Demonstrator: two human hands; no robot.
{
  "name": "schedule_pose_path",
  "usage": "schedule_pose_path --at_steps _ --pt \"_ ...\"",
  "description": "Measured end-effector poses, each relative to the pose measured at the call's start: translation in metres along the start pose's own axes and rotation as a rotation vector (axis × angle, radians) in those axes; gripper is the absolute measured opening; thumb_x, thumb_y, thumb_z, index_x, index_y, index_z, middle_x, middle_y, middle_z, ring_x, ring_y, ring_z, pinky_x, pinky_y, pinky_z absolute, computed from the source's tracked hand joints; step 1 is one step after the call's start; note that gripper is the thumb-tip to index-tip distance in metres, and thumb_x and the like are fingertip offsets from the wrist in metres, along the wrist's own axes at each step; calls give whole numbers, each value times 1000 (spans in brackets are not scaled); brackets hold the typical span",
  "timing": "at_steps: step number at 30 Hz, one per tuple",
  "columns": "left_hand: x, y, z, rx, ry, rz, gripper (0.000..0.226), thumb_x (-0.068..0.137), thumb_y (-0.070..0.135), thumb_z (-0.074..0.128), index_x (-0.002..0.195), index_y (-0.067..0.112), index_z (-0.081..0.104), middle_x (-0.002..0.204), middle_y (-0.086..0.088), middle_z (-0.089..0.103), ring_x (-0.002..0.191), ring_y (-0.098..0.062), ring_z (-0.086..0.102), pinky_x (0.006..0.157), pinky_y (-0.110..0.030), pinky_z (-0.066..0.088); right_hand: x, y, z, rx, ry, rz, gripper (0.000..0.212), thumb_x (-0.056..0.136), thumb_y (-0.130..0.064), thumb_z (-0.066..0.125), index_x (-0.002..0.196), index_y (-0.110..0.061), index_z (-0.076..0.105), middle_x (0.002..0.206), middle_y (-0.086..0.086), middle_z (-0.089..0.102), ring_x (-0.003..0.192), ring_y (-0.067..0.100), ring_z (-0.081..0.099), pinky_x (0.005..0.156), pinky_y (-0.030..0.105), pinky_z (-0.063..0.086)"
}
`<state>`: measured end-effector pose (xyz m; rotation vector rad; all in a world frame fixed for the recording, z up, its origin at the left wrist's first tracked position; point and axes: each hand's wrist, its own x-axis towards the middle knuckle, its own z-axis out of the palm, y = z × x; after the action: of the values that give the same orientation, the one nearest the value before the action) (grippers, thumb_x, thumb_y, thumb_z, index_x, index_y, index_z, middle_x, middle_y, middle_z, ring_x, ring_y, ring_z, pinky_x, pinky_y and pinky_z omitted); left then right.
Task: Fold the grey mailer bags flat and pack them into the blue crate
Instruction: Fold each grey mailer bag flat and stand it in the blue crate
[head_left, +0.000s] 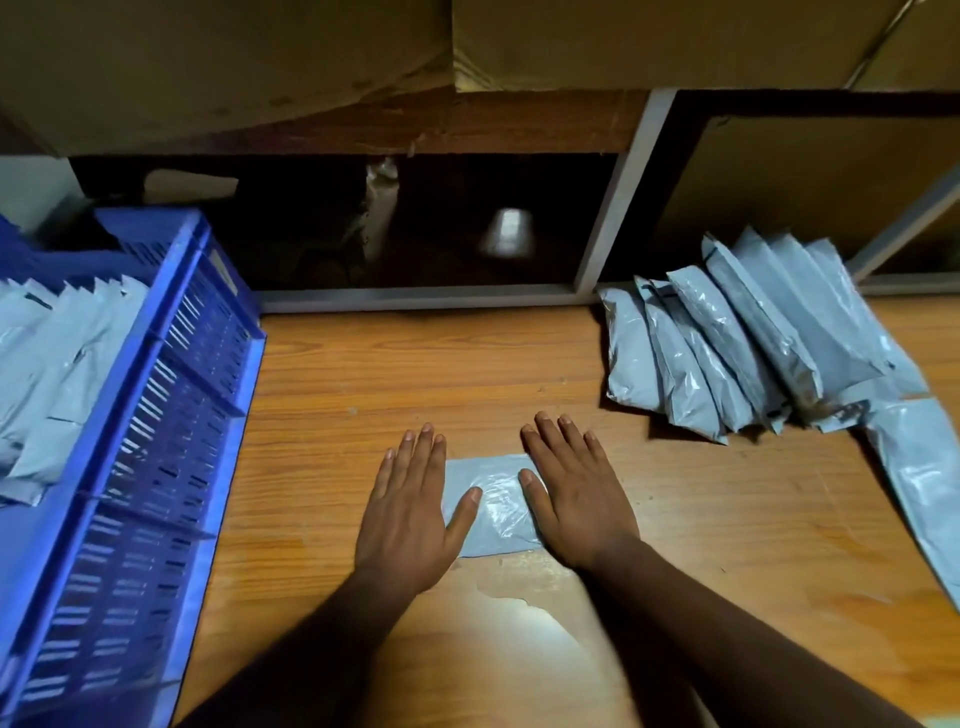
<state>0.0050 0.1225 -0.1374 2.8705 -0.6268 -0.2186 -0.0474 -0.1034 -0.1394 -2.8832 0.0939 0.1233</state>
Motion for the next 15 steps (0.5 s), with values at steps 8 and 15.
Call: schedule_pose_path --at_steps 8,15 --pt "2 1 -9 -50 -29 -9 89 92 75 -9 164 26 9 171 4 -6 158 -14 -9 129 -40 0 0 1 -7 125 19 -46 61 109 -51 20 164 -24 18 173 -6 2 159 13 -6 129 44 1" --pt "18 -28 -40 -367 -65 35 36 85 58 57 106 31 67 125 16 56 122 -10 46 110 -38 36 9 17 -50 175 -39 -138 60 94 -48 57 147 -20 52 130 0 62 119 20 55 102 35 42"
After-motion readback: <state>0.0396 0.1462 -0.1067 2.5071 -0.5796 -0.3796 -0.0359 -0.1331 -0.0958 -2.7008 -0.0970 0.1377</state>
